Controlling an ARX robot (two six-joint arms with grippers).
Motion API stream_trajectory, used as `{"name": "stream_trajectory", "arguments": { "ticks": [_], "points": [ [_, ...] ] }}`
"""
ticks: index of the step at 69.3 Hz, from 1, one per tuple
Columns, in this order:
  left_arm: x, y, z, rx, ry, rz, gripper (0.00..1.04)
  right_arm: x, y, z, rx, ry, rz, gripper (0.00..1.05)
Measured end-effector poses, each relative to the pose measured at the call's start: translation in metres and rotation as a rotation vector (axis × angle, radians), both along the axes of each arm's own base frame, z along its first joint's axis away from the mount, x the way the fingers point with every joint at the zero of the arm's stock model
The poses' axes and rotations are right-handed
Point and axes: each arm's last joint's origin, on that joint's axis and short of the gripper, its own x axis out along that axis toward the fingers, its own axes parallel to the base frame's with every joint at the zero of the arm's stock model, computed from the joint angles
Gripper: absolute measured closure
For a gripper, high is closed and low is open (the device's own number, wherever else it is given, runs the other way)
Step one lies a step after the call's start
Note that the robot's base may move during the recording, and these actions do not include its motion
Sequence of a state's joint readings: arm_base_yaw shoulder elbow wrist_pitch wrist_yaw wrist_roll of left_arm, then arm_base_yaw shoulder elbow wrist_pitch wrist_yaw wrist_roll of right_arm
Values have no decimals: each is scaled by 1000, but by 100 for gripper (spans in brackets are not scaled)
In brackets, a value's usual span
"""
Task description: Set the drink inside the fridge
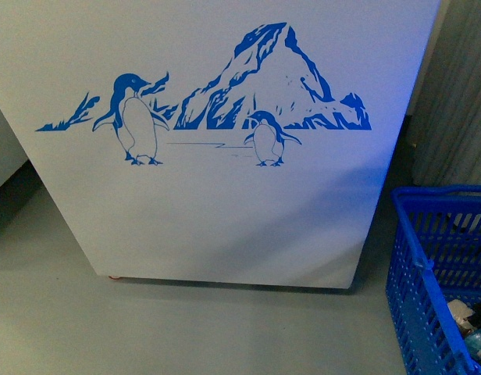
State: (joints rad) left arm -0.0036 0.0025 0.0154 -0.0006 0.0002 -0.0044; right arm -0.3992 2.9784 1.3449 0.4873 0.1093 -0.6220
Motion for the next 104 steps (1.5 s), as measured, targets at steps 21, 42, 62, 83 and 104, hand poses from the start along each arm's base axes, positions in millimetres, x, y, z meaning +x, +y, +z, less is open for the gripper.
{"name": "stream_trajectory", "arguments": {
  "ticks": [21,42,62,83,104],
  "points": [
    [0,0,0,0,0,0,8,-27,13,16,54,0,-71,65],
    [0,0,0,0,0,0,8,-29,41,140,192,-231,-116,65],
    [0,0,0,0,0,0,8,-48,59,301,315,-541,-144,65],
    [0,0,0,0,0,0,8,-116,101,471,389,-1034,-107,65],
    [0,0,0,0,0,0,8,-189,131,507,411,-1265,-87,65]
  ]
}}
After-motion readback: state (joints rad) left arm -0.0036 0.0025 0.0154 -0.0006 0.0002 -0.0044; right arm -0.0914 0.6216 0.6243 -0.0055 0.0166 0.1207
